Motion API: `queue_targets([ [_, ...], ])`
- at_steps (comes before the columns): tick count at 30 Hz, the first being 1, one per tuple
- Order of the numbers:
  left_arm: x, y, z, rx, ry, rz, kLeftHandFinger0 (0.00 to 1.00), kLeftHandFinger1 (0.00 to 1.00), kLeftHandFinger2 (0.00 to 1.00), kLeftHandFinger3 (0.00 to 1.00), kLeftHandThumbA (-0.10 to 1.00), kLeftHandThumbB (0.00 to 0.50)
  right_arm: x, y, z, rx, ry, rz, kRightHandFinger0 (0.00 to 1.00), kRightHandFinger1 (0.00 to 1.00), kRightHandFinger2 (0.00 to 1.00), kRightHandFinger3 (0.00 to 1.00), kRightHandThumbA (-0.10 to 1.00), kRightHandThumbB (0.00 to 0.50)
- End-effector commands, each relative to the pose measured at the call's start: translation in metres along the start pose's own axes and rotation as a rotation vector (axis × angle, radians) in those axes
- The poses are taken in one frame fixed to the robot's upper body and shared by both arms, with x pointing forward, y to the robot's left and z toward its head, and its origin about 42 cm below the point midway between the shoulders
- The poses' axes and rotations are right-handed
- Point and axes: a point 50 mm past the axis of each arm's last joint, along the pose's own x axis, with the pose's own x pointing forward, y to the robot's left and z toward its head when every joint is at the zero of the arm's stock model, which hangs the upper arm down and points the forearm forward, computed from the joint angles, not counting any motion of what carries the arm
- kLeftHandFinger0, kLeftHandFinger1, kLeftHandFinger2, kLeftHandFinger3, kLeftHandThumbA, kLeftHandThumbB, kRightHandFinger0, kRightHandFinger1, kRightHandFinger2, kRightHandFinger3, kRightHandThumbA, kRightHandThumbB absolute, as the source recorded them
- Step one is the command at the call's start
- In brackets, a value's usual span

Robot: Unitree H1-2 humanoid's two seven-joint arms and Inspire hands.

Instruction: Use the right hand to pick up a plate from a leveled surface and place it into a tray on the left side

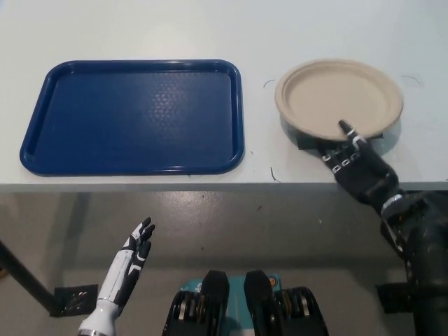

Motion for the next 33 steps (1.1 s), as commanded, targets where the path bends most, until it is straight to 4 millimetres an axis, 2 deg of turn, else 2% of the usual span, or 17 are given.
queue_targets([
  [1, 0.012, 0.009, 0.013, 0.020, -0.083, 0.015, 1.00, 1.00, 1.00, 1.00, 1.00, 0.339, 0.005, 0.007, 0.008, -0.053, -0.075, -0.160, 0.00, 0.07, 0.46, 0.83, -0.10, 0.050],
  [3, 0.012, 0.008, 0.014, 0.017, -0.084, 0.013, 1.00, 1.00, 1.00, 1.00, 1.00, 0.338, 0.003, 0.007, 0.008, -0.056, -0.071, -0.164, 0.00, 0.04, 0.50, 0.81, -0.10, 0.024],
  [5, 0.012, 0.008, 0.014, 0.010, -0.084, 0.010, 1.00, 1.00, 1.00, 1.00, 1.00, 0.337, 0.000, 0.007, 0.007, -0.054, -0.060, -0.162, 0.00, 0.01, 0.52, 0.71, -0.10, 0.007],
  [6, 0.011, 0.008, 0.014, 0.007, -0.085, 0.012, 1.00, 1.00, 1.00, 1.00, 1.00, 0.337, -0.001, 0.008, 0.007, -0.050, -0.053, -0.160, 0.00, 0.01, 0.54, 0.82, -0.10, 0.007],
  [8, 0.012, 0.008, 0.014, 0.008, -0.086, 0.013, 1.00, 1.00, 1.00, 1.00, 1.00, 0.338, -0.003, 0.008, 0.006, -0.049, -0.049, -0.154, 0.00, 0.01, 0.54, 0.75, -0.10, 0.001],
  [9, 0.012, 0.008, 0.014, 0.010, -0.086, 0.012, 1.00, 1.00, 1.00, 1.00, 1.00, 0.337, -0.004, 0.008, 0.006, -0.056, -0.050, -0.153, 0.00, 0.02, 0.55, 0.93, -0.10, 0.000],
  [11, 0.011, 0.008, 0.015, 0.008, -0.087, 0.009, 1.00, 1.00, 1.00, 1.00, 1.00, 0.335, -0.005, 0.008, 0.005, -0.053, -0.050, -0.152, 0.00, 0.02, 0.56, 0.80, -0.10, 0.004],
  [12, 0.015, 0.010, 0.017, 0.012, -0.096, 0.015, 1.00, 1.00, 1.00, 1.00, 1.00, 0.334, -0.004, 0.013, 0.006, -0.055, -0.049, -0.137, 0.00, 0.02, 0.56, 0.86, -0.10, 0.000],
  [13, 0.016, 0.011, 0.018, 0.010, -0.098, 0.017, 1.00, 1.00, 1.00, 1.00, 1.00, 0.335, -0.007, 0.014, 0.006, -0.063, -0.056, -0.111, 0.00, 0.02, 0.55, 0.56, -0.10, 0.000],
  [14, 0.017, 0.011, 0.018, 0.012, -0.099, 0.017, 1.00, 1.00, 1.00, 1.00, 1.00, 0.335, -0.008, 0.015, 0.006, -0.065, -0.059, -0.108, 0.00, 0.02, 0.55, 0.55, -0.10, 0.000],
  [15, 0.017, 0.011, 0.017, 0.019, -0.098, 0.018, 1.00, 1.00, 1.00, 1.00, 1.00, 0.335, -0.013, 0.018, 0.006, -0.086, -0.072, -0.092, 0.00, 0.03, 0.55, 0.47, -0.10, 0.000],
  [16, 0.017, 0.011, 0.017, 0.021, -0.098, 0.019, 1.00, 1.00, 1.00, 1.00, 1.00, 0.335, -0.017, 0.021, 0.006, -0.097, -0.081, -0.084, 0.00, 0.04, 0.56, 0.48, -0.10, 0.000],
  [19, 0.017, 0.011, 0.018, 0.022, -0.099, 0.015, 1.00, 1.00, 1.00, 1.00, 1.00, 0.327, -0.030, 0.036, 0.007, -0.139, -0.114, -0.037, 0.00, 0.12, 0.55, 0.90, -0.10, 0.000],
  [20, 0.020, 0.013, 0.019, 0.021, -0.105, 0.015, 1.00, 1.00, 1.00, 1.00, 1.00, 0.326, -0.034, 0.046, 0.008, -0.150, -0.126, -0.014, 0.00, 0.11, 0.54, 0.99, -0.10, 0.009],
  [25, 0.021, 0.012, 0.019, 0.019, -0.105, 0.009, 1.00, 1.00, 1.00, 1.00, 1.00, 0.320, -0.068, 0.095, 0.010, -0.282, -0.186, 0.140, 0.00, 0.20, 0.65, 1.00, -0.10, 0.027],
  [30, 0.020, 0.012, 0.018, 0.021, -0.100, 0.007, 1.00, 1.00, 1.00, 1.00, 1.00, 0.318, -0.096, 0.142, 0.004, -0.409, -0.215, 0.270, 0.00, 0.21, 0.57, 1.00, -0.10, 0.004],
  [33, 0.019, 0.012, 0.018, 0.024, -0.101, 0.007, 1.00, 1.00, 1.00, 1.00, 1.00, 0.317, -0.103, 0.158, -0.001, -0.428, -0.200, 0.311, 0.00, 0.22, 0.57, 1.00, -0.10, 0.011],
])
